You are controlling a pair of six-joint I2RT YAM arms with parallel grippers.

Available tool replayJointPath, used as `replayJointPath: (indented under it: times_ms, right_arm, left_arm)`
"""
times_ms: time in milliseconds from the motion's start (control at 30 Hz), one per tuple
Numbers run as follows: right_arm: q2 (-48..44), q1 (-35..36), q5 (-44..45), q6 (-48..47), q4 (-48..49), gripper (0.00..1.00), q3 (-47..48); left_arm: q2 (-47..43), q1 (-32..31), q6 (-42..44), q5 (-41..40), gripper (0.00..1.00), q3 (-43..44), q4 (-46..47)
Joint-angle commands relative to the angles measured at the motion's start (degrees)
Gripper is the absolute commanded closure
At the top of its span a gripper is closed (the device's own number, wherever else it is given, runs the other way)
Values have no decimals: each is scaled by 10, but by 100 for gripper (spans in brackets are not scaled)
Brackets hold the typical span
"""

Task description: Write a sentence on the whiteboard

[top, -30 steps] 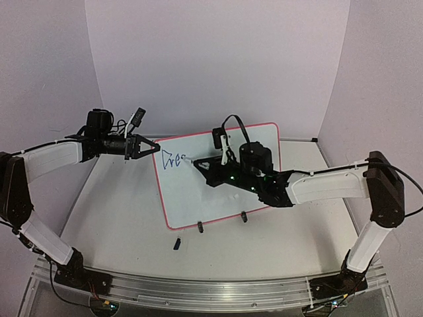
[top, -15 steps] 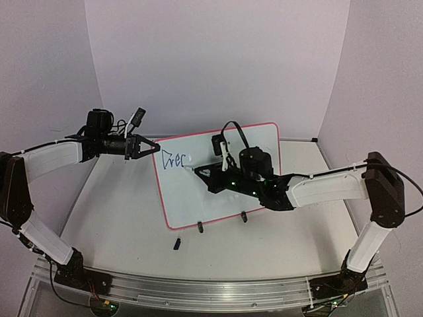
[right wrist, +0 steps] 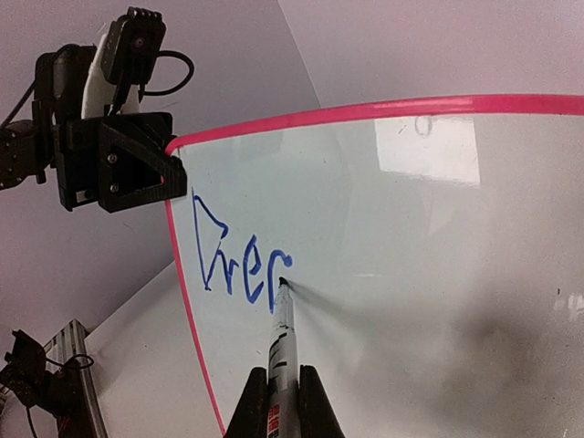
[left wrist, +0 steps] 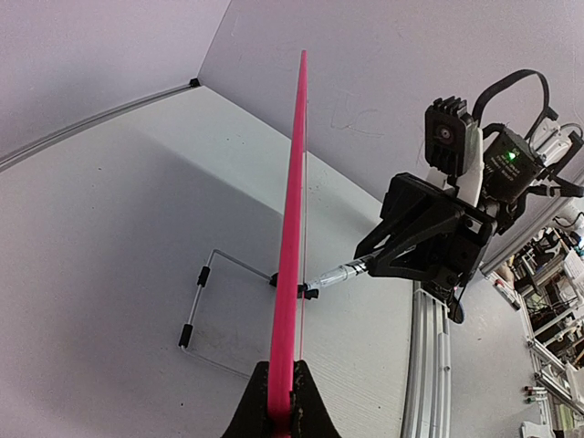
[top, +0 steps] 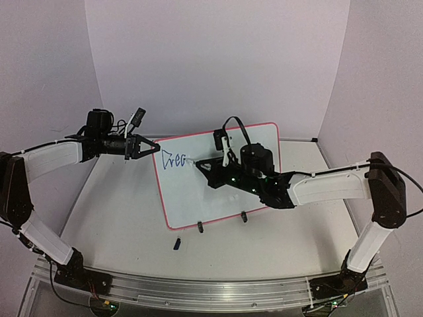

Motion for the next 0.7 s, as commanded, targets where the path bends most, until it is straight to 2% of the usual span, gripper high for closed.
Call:
replayJointPath:
  times_ms: [0, 667]
  right_arm:
    - [-15, -6, 39, -10, 8, 100, 22]
    - [-23, -6, 19, 12, 10, 100, -25]
  left_arm:
    - [-1, -17, 53, -5, 100, 7, -39]
    - [0, -17, 53, -5, 100, 7, -40]
